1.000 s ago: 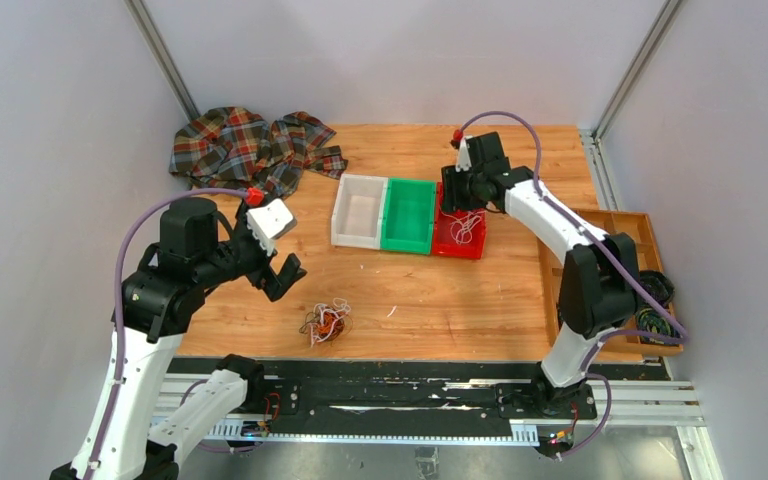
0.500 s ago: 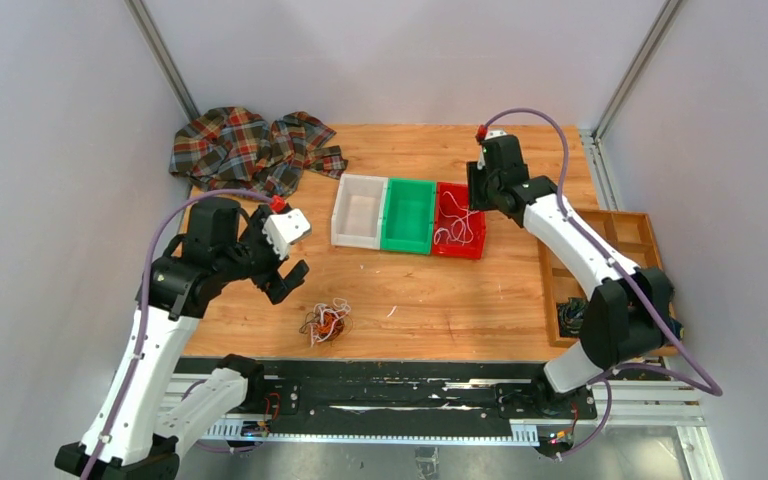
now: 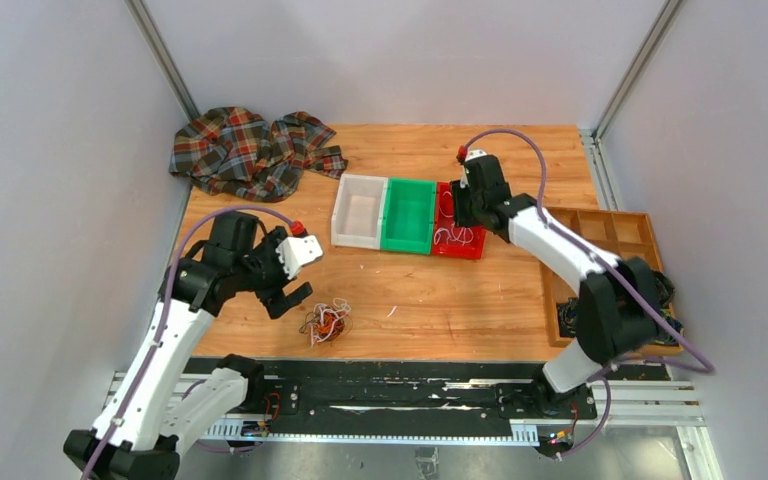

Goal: Untangle the cables
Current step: Untie the cable.

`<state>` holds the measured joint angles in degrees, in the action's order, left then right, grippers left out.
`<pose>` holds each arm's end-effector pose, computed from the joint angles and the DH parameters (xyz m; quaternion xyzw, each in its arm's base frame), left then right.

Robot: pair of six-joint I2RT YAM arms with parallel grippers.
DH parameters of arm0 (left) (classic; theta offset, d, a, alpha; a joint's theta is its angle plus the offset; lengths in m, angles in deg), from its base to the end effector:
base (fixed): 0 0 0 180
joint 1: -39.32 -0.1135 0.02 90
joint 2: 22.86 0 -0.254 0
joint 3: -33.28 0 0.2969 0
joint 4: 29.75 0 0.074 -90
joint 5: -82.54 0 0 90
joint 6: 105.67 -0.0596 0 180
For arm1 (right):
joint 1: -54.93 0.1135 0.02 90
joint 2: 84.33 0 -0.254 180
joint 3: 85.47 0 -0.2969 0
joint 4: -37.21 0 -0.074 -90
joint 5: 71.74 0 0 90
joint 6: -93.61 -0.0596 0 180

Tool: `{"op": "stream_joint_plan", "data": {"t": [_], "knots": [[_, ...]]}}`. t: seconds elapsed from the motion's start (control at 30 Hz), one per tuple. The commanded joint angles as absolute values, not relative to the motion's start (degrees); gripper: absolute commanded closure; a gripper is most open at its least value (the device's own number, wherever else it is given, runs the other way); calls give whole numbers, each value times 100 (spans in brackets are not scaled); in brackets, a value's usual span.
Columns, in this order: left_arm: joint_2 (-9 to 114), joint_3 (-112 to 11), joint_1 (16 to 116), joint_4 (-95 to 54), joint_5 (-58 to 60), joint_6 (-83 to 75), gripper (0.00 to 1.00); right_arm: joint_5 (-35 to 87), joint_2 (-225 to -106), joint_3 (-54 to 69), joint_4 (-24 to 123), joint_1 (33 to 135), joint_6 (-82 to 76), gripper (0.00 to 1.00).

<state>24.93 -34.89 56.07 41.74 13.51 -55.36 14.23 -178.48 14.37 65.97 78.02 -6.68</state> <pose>0.1940 -0.0807 0.3041 0.4918 0.7884 -0.1031 0.3549 0.3921 0.1626 0.2045 -0.0881 0.9115 0.0842 0.3929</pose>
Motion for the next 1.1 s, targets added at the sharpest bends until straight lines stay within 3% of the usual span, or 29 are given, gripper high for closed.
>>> {"op": "stream_joint_plan", "data": {"t": [0.0, 0.1, 0.17, 0.3, 0.5, 0.63, 0.8, 0.97, 1.07], "knots": [[2948, -3122, 5645, 3902, 1668, -5710, 7, 1496, -16436, 2210, 5070, 8464, -551, 58], [3266, -2848, 5654, 3534, 1936, -5714, 11, 1574, -15975, 2857, 4432, 9067, -442, 48], [3491, -2702, 5669, 3275, 1986, -5745, 13, 1722, -15783, 3291, 4028, 9348, -564, 46], [3951, -2496, 5680, 2916, 2204, -5940, 14, 2179, -15638, 4052, 2997, 9736, -1069, 45], [4511, -2434, 5728, 2867, 2741, -6731, 12, 2000, -15702, 4462, 2648, 10431, -1274, 46], [4748, -2459, 5795, 2918, 3050, -7190, 17, 2411, -15757, 4748, 2218, 10497, -1779, 50], [4948, -2474, 5911, 2995, 3205, -7303, 39, 2566, -15861, 4938, 1907, 10530, -2305, 55], [4775, -2722, 5915, 3156, 3572, -6776, 83, 2437, -15958, 4901, 1877, 10736, -2285, 58], [4463, -2913, 5909, 3200, 3592, -6143, 95, 2437, -15988, 4893, 1741, 10766, -2352, 58]]}}
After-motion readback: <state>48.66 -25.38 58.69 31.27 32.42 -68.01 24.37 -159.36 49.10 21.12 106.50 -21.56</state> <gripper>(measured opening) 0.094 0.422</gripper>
